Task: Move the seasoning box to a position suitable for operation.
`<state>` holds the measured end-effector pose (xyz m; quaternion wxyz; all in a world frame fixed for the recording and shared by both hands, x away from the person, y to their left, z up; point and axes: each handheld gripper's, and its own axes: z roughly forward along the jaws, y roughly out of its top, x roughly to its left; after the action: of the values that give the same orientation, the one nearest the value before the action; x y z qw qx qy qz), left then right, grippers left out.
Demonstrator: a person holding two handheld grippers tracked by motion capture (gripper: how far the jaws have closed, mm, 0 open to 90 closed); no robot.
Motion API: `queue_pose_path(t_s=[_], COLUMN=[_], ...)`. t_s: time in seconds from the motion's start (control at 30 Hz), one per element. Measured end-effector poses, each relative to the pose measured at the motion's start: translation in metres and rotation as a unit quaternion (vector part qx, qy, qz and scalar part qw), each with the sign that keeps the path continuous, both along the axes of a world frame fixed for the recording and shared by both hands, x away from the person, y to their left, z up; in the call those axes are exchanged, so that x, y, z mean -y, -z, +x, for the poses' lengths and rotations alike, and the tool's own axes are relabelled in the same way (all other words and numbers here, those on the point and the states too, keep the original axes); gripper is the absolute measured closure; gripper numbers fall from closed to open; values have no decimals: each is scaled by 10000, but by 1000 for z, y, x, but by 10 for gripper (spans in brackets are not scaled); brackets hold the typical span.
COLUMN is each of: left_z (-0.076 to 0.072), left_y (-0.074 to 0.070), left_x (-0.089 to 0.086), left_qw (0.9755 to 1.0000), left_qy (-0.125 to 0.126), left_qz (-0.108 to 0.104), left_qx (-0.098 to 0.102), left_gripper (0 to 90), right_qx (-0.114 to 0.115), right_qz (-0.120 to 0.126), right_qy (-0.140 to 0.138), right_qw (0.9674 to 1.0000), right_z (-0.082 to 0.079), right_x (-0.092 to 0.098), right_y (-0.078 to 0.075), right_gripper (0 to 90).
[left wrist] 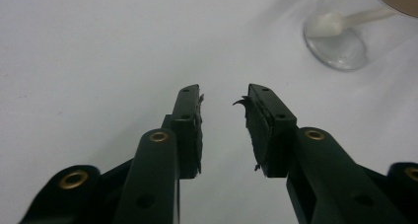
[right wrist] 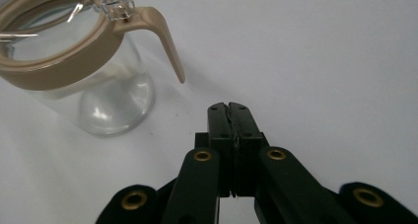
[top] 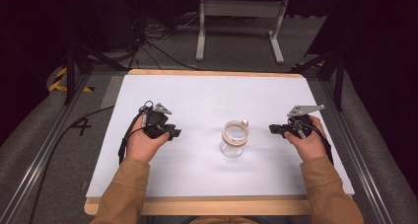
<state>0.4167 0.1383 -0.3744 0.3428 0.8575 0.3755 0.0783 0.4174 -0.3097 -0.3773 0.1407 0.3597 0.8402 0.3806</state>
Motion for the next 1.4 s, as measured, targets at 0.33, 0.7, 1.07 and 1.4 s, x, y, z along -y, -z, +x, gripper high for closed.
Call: queue_pose_path(t_s=[0.33, 0.7, 1.07, 1.4], left_z=[3, 15, 8, 5], left_y=[-2, -5, -10, -13], left_x=[11, 36, 26, 10], left_qw=[9998, 9979, 9987, 9989], left_qy=[156, 608, 411, 280], left_qz=[-133, -171, -308, -379], left_qx=[-43, -167, -49, 13], left_gripper=[727, 813, 774, 762], right_qx=[-55, -37, 182, 205], right_qz=[35, 142, 627, 591], right_qy=[-83, -155, -358, -635], right_qw=[9999, 9998, 9972, 9960], right_z=[-13, -24, -7, 13], right_x=[-1, -9, -22, -44], right_y=[-7, 3, 5, 17], right_gripper=[900, 900, 900, 900])
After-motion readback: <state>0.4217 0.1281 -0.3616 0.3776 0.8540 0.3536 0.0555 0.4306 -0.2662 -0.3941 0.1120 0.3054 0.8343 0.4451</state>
